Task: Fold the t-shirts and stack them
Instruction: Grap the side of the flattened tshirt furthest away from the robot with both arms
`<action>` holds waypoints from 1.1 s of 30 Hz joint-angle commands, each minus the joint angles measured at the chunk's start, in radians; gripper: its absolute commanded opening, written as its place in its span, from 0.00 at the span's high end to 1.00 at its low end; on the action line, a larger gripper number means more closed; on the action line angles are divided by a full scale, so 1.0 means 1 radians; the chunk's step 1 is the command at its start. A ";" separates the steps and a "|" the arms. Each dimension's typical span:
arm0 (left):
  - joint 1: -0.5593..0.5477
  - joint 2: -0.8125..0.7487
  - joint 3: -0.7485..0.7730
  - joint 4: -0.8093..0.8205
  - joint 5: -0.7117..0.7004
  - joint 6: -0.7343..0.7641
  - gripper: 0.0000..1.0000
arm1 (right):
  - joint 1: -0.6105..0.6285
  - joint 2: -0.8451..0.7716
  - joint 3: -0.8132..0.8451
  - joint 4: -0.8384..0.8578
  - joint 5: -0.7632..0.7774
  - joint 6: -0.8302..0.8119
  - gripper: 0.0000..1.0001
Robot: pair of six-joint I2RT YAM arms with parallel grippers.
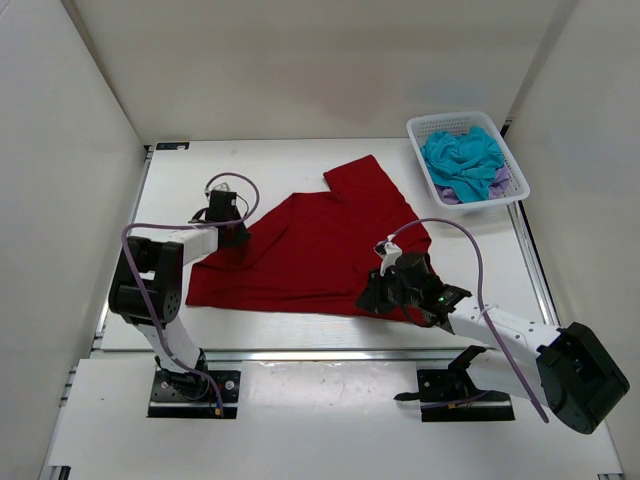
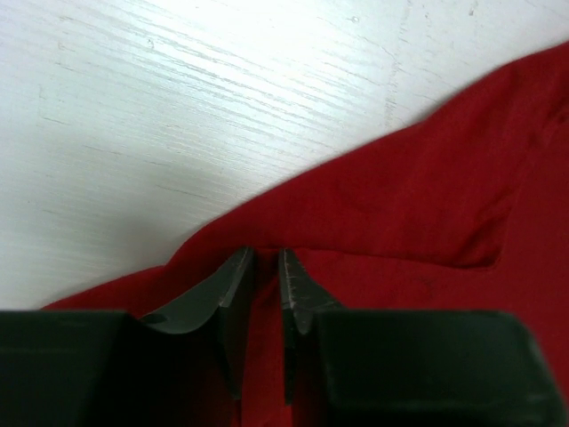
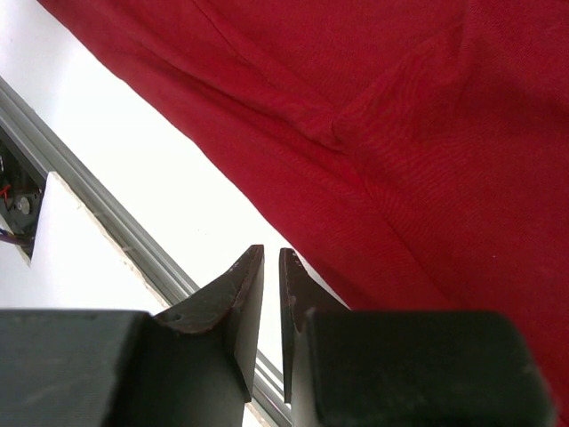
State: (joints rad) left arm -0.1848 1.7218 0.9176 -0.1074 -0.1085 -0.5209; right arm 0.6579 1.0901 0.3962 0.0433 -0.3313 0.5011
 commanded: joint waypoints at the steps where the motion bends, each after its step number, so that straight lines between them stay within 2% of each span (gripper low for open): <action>1: -0.013 -0.021 0.023 0.003 -0.020 0.007 0.73 | -0.006 -0.016 0.007 0.050 0.000 -0.002 0.88; 4: -0.018 -0.034 0.033 -0.006 -0.028 0.007 0.80 | -0.010 -0.010 0.012 0.049 -0.008 -0.003 0.88; 5: -0.042 -0.071 0.074 -0.035 -0.072 0.024 0.87 | -0.036 0.041 0.076 0.049 -0.008 -0.021 0.88; 11: -0.030 -0.114 0.127 -0.072 -0.094 0.031 1.00 | -0.107 0.170 0.248 0.027 0.008 -0.067 0.88; 22: 0.045 -0.056 0.285 -0.138 -0.074 0.085 1.00 | -0.357 0.519 0.679 -0.026 0.092 -0.139 0.88; 27: 0.090 0.008 0.406 -0.161 -0.089 0.111 1.00 | -0.392 0.724 0.883 -0.042 0.193 -0.197 0.88; 33: 0.154 0.142 0.520 -0.175 -0.094 0.121 1.00 | -0.411 1.043 1.289 -0.262 0.244 -0.257 0.88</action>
State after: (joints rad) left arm -0.0658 1.8267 1.3918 -0.2569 -0.1883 -0.4175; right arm 0.2527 2.0312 1.5425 -0.1108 -0.1390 0.2981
